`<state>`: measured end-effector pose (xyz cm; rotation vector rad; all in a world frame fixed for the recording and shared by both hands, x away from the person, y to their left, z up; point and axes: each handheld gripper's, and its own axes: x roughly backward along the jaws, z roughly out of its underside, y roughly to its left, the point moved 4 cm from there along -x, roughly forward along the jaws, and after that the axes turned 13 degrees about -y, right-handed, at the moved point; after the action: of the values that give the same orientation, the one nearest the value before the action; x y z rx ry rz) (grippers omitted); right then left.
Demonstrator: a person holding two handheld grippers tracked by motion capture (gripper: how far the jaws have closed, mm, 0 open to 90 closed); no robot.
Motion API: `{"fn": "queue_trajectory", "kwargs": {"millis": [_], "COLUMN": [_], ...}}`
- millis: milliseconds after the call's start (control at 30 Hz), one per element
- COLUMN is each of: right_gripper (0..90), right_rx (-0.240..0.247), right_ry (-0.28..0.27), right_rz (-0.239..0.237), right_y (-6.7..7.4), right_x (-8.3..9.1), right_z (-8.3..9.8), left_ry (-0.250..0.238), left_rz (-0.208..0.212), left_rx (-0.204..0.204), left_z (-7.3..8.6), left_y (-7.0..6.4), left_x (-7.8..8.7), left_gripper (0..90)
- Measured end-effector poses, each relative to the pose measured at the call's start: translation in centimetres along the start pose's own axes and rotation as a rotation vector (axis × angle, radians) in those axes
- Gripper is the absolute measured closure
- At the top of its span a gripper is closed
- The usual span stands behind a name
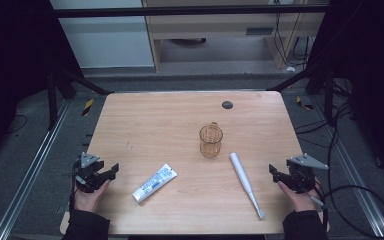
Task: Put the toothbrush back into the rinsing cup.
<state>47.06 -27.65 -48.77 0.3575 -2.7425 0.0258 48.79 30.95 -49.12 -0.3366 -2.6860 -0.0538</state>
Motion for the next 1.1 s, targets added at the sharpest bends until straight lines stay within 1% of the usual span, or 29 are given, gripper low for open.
{"fn": "queue_trajectory", "kwargs": {"millis": [67, 167, 200, 300, 567, 600, 633, 700, 733, 800, 867, 1000, 1100], "right_gripper": [33.6, 35.5, 36.1, 37.9, 41.7, 41.7, 42.7, 43.4, 44.1, 46.2, 48.8, 54.8, 61.6], "right_rx": [0.000, 0.011, 0.013, 0.022, 0.023, 0.023, 0.038, 0.042, 0.041, 0.041, 0.034, 0.052, 0.058], "right_ry": [-0.002, 0.000, 0.001, 0.007, 0.025, 0.025, 0.026, 0.032, 0.033, 0.036, 0.039, 0.054, 0.074], "right_rz": [-0.021, -0.034, -0.036, -0.050, -0.087, -0.087, -0.093, -0.100, -0.104, -0.116, -0.136, -0.164, -0.188], "right_y": [0.4, 0.9, 1.1, 1.6, 3.0, 3.0, 3.4, 3.7, 3.9, 4.2, 4.7, 5.6, 6.4], "right_x": [0.2, 0.4, 0.5, 0.7, 1.1, 1.1, 1.1, 1.2, 1.2, 1.4, 1.5, 1.7, 1.9], "right_z": [-0.2, -0.3, -0.4, -0.5, -0.8, -0.8, -0.8, -0.8, -0.8, -0.9, -1.0, -0.9, -0.8], "left_ry": [0.008, 0.003, 0.001, 0.008, 0.005, 0.005, 0.010, 0.010, 0.013, 0.019, 0.020, 0.026, 0.031], "left_rz": [0.004, 0.005, 0.015, 0.025, 0.034, 0.034, 0.037, 0.040, 0.050, 0.063, 0.066, 0.073, 0.079], "left_rx": [0.001, -0.013, -0.012, -0.005, -0.013, -0.013, -0.011, -0.012, -0.009, -0.006, -0.006, -0.011, -0.018], "left_z": [0.1, 0.2, 0.2, 0.2, 0.3, 0.3, 0.3, 0.3, 0.3, 0.3, 0.4, 0.4, 0.4], "left_y": [0.0, -0.2, -0.3, -0.4, -0.8, -0.8, -0.9, -1.0, -1.1, -1.2, -1.3, -1.5, -1.7], "left_x": [0.0, 0.0, 0.0, 0.1, 0.0, 0.0, 0.1, 0.1, 0.0, 0.0, 0.0, 0.0, 0.0], "left_gripper": [41.6, 41.6, 41.6, 42.5, 41.1, 41.0, 40.9, 41.0, 41.0, 41.3, 41.7, 42.4, 42.6]}}
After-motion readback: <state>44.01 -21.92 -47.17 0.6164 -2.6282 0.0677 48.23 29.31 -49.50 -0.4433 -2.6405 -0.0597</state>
